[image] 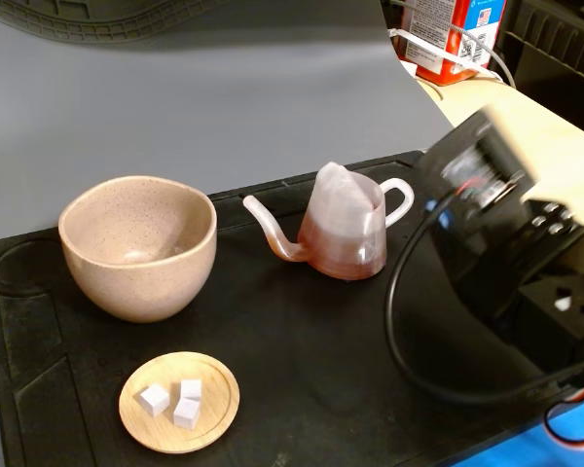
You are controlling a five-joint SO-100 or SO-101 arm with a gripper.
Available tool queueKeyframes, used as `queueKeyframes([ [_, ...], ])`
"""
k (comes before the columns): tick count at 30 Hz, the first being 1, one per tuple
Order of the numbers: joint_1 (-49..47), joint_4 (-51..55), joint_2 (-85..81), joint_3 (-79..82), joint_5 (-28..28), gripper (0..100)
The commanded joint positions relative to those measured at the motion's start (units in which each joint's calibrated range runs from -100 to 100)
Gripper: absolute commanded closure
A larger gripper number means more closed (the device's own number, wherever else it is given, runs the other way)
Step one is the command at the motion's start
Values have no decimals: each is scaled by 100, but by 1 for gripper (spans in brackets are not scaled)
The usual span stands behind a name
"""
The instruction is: Pick up a kettle and pour liquid into a cup.
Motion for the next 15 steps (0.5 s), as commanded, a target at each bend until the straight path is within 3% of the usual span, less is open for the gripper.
queueKeyframes([
  [1,-28,-115,385,-530,269,99],
  [10,-149,-63,863,-1093,269,99],
  [15,-142,-55,871,-1157,269,87],
])
